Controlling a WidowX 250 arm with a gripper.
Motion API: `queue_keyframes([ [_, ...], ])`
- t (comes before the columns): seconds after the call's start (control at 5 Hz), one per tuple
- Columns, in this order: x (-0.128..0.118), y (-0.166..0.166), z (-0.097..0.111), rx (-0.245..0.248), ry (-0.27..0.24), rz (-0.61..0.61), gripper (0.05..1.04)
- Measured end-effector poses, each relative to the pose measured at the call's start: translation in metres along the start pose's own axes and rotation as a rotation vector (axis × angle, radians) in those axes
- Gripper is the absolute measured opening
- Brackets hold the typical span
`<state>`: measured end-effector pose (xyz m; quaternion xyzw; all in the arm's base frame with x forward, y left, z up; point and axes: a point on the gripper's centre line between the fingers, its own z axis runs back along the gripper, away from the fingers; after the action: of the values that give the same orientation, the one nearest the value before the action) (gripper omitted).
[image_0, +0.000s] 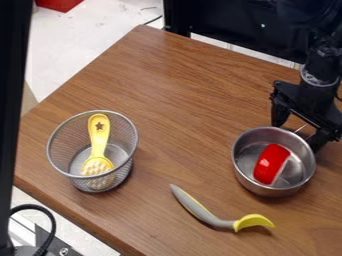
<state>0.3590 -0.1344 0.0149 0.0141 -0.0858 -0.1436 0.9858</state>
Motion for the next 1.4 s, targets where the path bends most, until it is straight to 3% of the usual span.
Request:
queue_keyframes([
  [0.2, -0.003, 0.0, -0.004, -0.003, -0.004, 0.015, 0.81],
  [0.4, -0.002, -0.001, -0.005, -0.025, -0.014, 0.018, 0.518],
  [0.6, -0.003, -0.001, -0.005, -0.03, -0.032, 0.045, 0.34],
  [0.8, -0.008, 0.003, -0.005, -0.038, 0.007, 0.068, 0.338],
  [1.0, -0.006, 0.013, -0.001, -0.002, 0.017, 0.077, 0.338],
  [1.4, 0.006, 0.045, 0.003, 0.03, -0.019, 0.123, 0.338],
])
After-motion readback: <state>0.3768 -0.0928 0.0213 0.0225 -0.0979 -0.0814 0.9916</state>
